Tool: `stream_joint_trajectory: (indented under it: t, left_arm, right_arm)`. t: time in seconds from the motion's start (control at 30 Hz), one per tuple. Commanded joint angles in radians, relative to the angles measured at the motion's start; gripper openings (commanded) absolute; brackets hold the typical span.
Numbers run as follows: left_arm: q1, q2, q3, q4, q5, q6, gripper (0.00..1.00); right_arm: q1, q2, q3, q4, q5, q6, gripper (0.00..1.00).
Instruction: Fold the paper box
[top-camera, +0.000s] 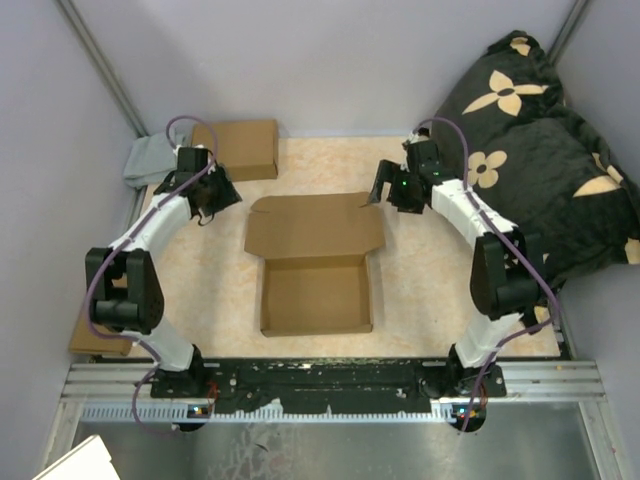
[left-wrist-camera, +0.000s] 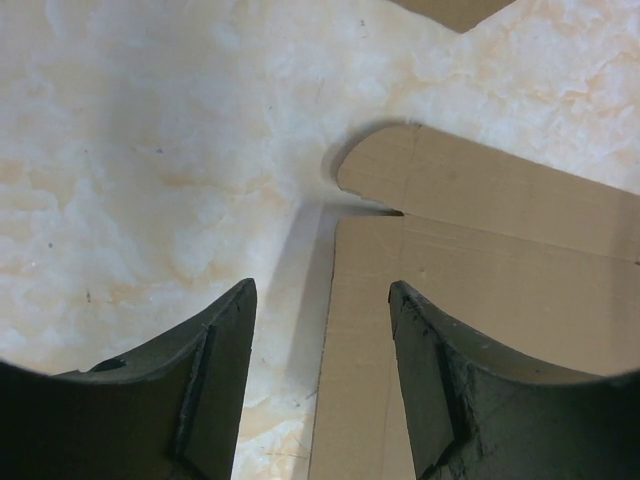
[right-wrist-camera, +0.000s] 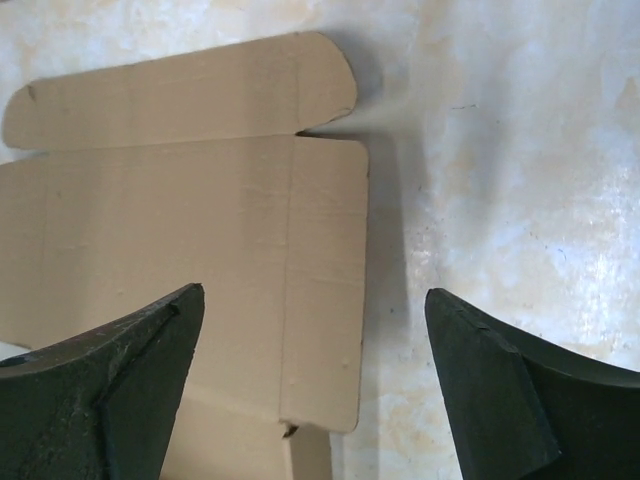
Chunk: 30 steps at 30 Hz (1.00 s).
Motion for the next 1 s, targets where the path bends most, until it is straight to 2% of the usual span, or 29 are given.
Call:
stream_joint_trajectory:
  t: [0.0, 0.13, 0.3, 0.5, 0.8, 0.97]
  left_arm:
    - [0.017, 0.067, 0.068, -0.074, 0.067, 0.075, 0.62]
    - [0.019, 0.131, 0.103, -0.114, 0.129, 0.1, 0.61]
    - [0.021, 0.161, 0.053, -0.038, 0.255, 0.097, 0.61]
    - [0.019, 0.221, 0.064, -0.041, 0.332, 0.081, 0.6]
    - [0.018, 0.219, 0.063, -0.045, 0.385, 0.085, 0.54]
    - [0.006, 0.199, 0.058, -0.045, 0.392, 0.093, 0.49]
  right_arm:
    - [-0.016, 0.085, 0.06, -0.004, -0.069, -0.031, 0.9]
    - [-0.023, 0.134, 0.076, 0.004, -0.099, -0.033, 0.87]
    - [-0.025, 0.172, 0.089, 0.007, -0.124, -0.039, 0.86]
    - [-0.024, 0.222, 0.103, 0.028, -0.182, -0.051, 0.84]
    - [-0.023, 0.247, 0.105, 0.048, -0.278, -0.051, 0.53]
    - [-0.02, 0.232, 0.116, 0.029, -0.28, -0.06, 0.42]
